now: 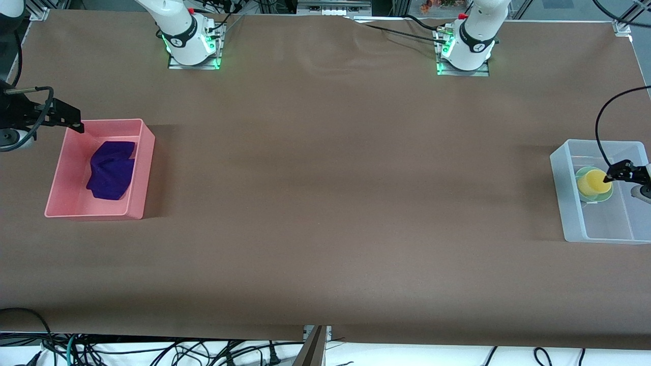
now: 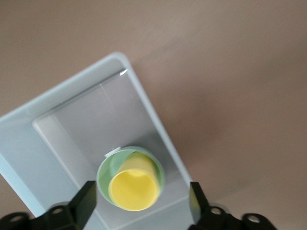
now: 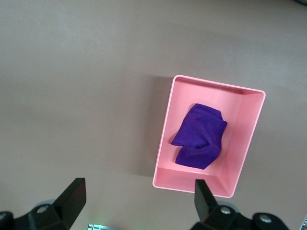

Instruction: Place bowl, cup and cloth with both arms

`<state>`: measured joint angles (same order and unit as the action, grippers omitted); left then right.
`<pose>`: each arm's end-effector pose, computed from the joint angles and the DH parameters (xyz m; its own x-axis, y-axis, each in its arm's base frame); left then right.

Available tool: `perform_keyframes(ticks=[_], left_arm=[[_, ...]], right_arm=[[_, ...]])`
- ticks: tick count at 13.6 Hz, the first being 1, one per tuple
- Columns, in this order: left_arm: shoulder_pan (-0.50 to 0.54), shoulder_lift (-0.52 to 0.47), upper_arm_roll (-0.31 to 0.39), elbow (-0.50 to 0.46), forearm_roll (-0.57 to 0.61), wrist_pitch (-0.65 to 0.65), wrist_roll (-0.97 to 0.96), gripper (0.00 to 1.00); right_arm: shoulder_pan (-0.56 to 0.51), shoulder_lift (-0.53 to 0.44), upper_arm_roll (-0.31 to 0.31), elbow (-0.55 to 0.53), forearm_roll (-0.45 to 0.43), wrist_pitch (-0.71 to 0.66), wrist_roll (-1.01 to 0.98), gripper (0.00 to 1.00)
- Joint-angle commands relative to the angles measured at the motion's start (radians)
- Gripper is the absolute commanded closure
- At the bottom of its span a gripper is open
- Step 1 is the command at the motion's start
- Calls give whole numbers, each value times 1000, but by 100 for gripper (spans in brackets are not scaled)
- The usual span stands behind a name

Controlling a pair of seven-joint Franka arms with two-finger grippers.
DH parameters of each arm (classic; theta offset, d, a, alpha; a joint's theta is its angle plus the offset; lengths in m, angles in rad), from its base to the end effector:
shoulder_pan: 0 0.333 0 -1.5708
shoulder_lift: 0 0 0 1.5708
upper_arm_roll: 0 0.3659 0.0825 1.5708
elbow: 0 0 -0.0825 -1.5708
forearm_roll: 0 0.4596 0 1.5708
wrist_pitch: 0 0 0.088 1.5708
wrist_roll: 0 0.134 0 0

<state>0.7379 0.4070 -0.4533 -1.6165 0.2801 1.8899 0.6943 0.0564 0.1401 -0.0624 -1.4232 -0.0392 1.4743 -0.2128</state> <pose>0.6905 0.2668 0.3903 0.8780 -0.4628 -0.1225 -0.4669 -0.8843 -0.0054 0.6674 -0.0066 0.6288 0.9748 0.2013 -0.0966 0.2048 -0.9784 0.0281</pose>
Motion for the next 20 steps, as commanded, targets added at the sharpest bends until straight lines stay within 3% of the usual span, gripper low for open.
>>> perform_keyframes(ticks=[1, 5, 7, 8, 10, 13, 15, 16, 20], left_arm=[[2, -59, -120, 47, 5, -136, -167, 0], [0, -59, -274, 210, 4, -323, -297, 0], [-30, -103, -275, 210, -37, -338, -306, 0], [-90, -131, -212, 205, -70, -338, -335, 0], [-290, -218, 4, 141, -203, -312, -433, 0], [-493, -379, 203, -90, -257, -143, -617, 0], [-642, -451, 325, -205, -257, -85, -619, 0], [-684, -461, 365, -210, -257, -84, -618, 0], [-692, -464, 369, -207, -260, -95, -616, 0]], right_arm=[[-1, 13, 3, 32, 1, -9, 1, 0], [-1, 13, 1, 32, 1, -11, 1, 0], [-1, 13, 1, 32, 1, -11, 1, 0], [-1, 13, 1, 32, 1, -11, 3, 0], [-3, 13, 1, 32, 2, -11, 3, 0], [-3, 13, 1, 32, 2, -11, 3, 0], [-3, 13, 1, 32, 2, -11, 3, 0], [-3, 13, 1, 32, 2, -11, 3, 0], [-3, 13, 1, 32, 2, -11, 3, 0]])
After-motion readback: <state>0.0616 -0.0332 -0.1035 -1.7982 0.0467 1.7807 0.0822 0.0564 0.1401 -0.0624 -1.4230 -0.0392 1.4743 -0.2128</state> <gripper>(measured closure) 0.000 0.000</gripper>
